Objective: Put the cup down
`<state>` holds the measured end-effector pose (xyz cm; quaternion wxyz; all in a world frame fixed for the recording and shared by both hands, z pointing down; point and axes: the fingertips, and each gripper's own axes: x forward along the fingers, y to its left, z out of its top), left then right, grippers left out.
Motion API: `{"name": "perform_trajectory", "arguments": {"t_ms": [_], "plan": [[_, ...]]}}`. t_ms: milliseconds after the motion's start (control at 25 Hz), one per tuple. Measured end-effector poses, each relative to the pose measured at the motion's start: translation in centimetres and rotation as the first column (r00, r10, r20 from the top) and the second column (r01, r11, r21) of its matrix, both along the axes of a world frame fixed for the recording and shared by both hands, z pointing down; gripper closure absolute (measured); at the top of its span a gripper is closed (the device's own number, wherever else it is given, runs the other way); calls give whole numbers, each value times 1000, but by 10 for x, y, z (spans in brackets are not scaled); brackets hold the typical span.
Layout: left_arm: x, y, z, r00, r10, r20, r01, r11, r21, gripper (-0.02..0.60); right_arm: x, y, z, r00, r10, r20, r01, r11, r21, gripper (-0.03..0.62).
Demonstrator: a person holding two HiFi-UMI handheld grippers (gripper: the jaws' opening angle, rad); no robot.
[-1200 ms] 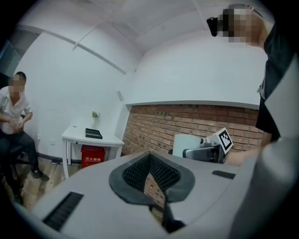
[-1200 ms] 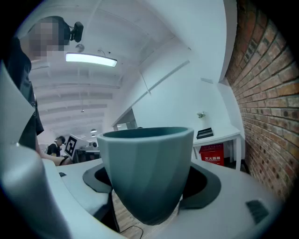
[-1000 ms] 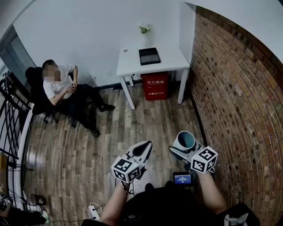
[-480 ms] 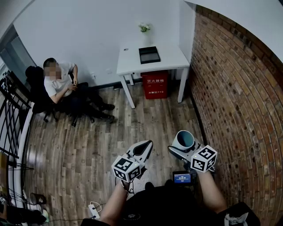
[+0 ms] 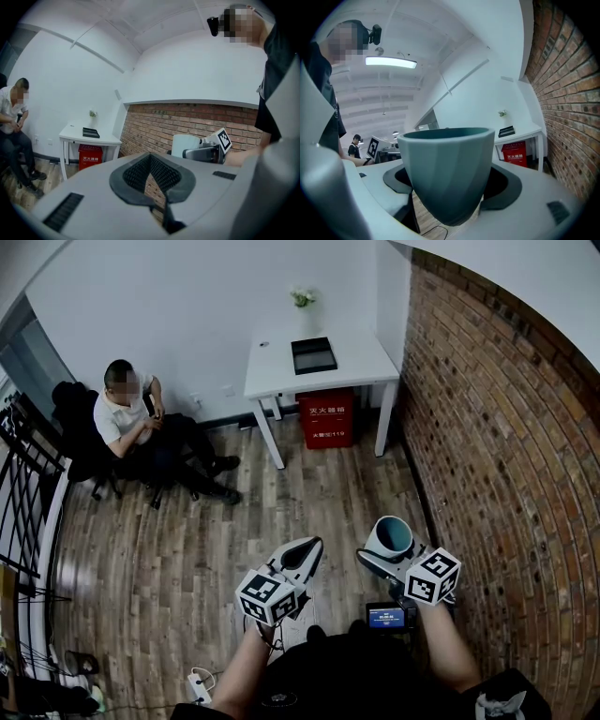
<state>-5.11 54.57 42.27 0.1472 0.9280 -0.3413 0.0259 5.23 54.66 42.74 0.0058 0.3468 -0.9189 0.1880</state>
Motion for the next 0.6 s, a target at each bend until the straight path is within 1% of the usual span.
{"name": "perform_trajectory", "arguments": {"t_ms": [320, 600], "plan": [[12, -5, 3, 1000, -1, 11, 1, 1000, -10, 575, 14, -5, 4, 1000, 2, 9, -2, 1000, -14, 197], [34, -20, 8, 1000, -19, 15, 19, 1000, -9, 575, 38, -18, 11, 1000, -8, 13, 8, 1000, -19, 197]]}}
